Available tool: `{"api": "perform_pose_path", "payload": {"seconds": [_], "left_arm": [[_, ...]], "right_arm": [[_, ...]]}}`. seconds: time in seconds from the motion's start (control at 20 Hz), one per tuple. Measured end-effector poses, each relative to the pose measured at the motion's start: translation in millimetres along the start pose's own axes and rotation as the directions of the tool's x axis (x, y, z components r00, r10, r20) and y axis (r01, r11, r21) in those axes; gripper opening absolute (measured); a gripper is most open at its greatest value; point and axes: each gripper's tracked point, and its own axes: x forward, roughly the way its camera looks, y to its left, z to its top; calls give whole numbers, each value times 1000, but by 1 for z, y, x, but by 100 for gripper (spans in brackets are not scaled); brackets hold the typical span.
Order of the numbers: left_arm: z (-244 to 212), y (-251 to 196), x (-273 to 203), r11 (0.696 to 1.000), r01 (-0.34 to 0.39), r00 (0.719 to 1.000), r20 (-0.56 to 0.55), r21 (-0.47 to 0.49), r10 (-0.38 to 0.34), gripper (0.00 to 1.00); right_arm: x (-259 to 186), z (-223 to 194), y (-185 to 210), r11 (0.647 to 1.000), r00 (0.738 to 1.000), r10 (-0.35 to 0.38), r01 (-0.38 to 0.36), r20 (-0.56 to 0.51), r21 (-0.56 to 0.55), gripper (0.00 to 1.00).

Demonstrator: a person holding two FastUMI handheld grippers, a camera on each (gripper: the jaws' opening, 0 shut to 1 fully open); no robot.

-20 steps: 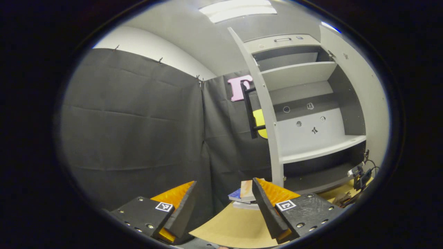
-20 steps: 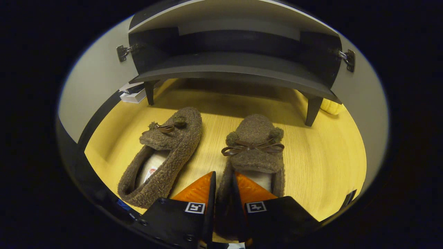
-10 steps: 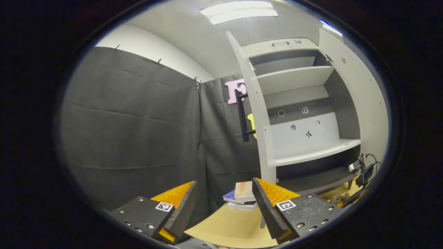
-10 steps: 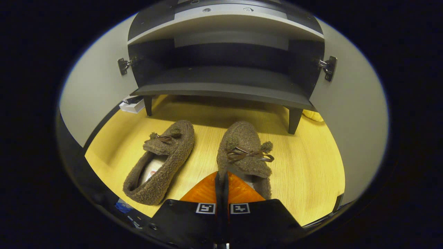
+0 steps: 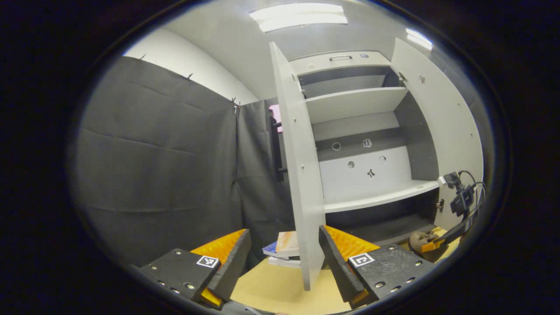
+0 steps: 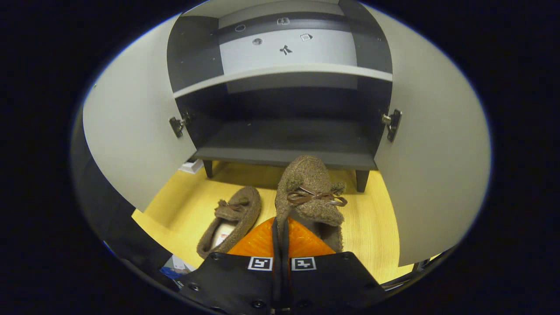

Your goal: Grab one shoe with the right hand and put it into the shoe cabinet, grab the other shoe with the left hand and put it into the shoe cabinet; then close the right door with the right hand and the left door with the left hand.

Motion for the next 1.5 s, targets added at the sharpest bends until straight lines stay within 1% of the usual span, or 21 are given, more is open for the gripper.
{"api": "perform_pose_path", "payload": {"seconds": [0.2, 0.45, 0.5, 0.55, 0.65, 0.7, 0.8, 0.9, 0.95, 1.1, 1.15, 1.2, 1.35, 1.4, 1.45, 1.5], "left_arm": [[5, -9, 3, 1000, 21, 1000, 18, -3, -21, 98], [6, -13, 7, 999, 33, 999, 23, -14, -33, 98], [7, -14, 7, 999, 34, 999, 26, -14, -34, 91], [6, -13, 7, 999, 35, 999, 26, -14, -34, 98], [6, -13, 7, 999, 36, 999, 26, -18, -35, 98], [6, -13, 7, 999, 35, 999, 25, -21, -35, 98], [5, -12, 7, 999, 35, 999, 22, -30, -35, 98], [4, -11, 7, 999, 32, 999, 17, -34, -32, 98], [4, -10, 7, 999, 30, 999, 16, -34, -29, 98], [3, -8, 7, 999, 18, 1000, 15, -35, -17, 98], [3, -8, 7, 999, 12, 1000, 15, -36, -12, 98], [3, -7, 8, 999, 6, 1000, 14, -38, -5, 98], [1, -6, 10, 999, -10, 1000, 12, -44, 10, 98], [2, -6, 10, 999, -16, 1000, 15, -45, 16, 91], [2, -6, 10, 999, -22, 1000, 16, -46, 22, 98], [3, -5, 11, 999, -27, 999, 17, -45, 28, 98]], "right_arm": [[-25, 47, 7, 1000, 996, 26, -26, 82, -5, 2], [-53, 106, 18, 997, 978, 58, -49, 201, -52, 1], [-57, 116, 21, 997, 973, 65, -53, 221, -59, 1], [-59, 125, 23, 996, 969, 69, -55, 235, -67, 2], [-63, 144, 26, 995, 961, 75, -54, 265, -85, 2], [-63, 152, 26, 995, 958, 74, -52, 278, -88, 0], [-63, 172, 25, 995, 950, 72, -48, 305, -85, 1], [-61, 194, 22, 995, 941, 65, -35, 331, -95, 0], [-59, 205, 20, 994, 938, 59, -24, 343, -104, 1], [-55, 236, 14, 993, 928, 40, 3, 371, -114, 0], [-52, 247, 13, 994, 924, 33, 11, 381, -112, 1], [-48, 259, 11, 994, 918, 20, 25, 397, -110, 1], [-34, 284, 2, 990, 912, -17, 74, 410, -123, 0], [-26, 291, 0, 988, 912, -30, 89, 409, -127, 0], [-18, 297, -3, 987, 913, -44, 104, 405, -127, 0], [-10, 302, -6, 985, 917, -56, 116, 396, -128, 0]]}}
